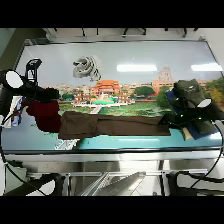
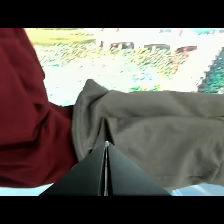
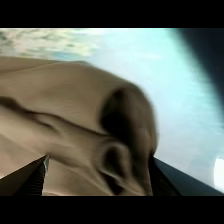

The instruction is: Fold the shirts.

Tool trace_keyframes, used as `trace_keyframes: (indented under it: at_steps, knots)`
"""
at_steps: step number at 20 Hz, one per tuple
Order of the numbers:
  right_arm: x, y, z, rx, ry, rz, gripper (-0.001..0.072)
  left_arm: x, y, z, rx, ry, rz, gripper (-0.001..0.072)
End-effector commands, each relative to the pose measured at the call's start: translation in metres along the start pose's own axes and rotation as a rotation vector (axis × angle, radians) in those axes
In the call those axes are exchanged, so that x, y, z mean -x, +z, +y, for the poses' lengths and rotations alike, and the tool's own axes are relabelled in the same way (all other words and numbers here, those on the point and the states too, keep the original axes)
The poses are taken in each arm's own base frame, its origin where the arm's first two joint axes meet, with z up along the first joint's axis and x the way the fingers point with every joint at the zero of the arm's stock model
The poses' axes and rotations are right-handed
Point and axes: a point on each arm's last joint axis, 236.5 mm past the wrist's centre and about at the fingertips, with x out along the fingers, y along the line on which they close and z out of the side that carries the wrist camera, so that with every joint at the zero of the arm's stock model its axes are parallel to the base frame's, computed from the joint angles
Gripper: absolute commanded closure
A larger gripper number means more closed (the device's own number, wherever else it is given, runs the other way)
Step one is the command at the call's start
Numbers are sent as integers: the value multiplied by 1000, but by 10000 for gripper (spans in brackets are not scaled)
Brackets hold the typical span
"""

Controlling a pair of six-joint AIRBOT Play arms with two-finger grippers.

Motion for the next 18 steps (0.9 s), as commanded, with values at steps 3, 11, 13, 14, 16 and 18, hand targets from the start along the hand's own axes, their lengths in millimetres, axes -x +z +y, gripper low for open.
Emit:
trace_keyframes:
  at_steps: [3, 11, 13, 14, 16, 18]
  knots:
    - [-18, 5, 29, 79, 39, -8, 22, -1, 6, -21, -51, -17, -30, 696]
    - [-6, 0, 42, 125, 41, -10, 684, -9, 6, -36, -30, -40, -28, 696]
    - [17, -4, 45, 137, -14, -51, 685, -25, 0, -69, -46, -121, -10, 696]
    - [31, -6, 48, 144, -42, -80, 685, -36, -6, -93, -57, -174, 10, 696]
    - [59, -12, 63, 167, -68, -130, 685, -60, -19, -145, -83, -274, 38, 696]
    - [84, -18, 80, 182, -91, -164, 685, -84, -35, -197, -138, -340, 67, 696]
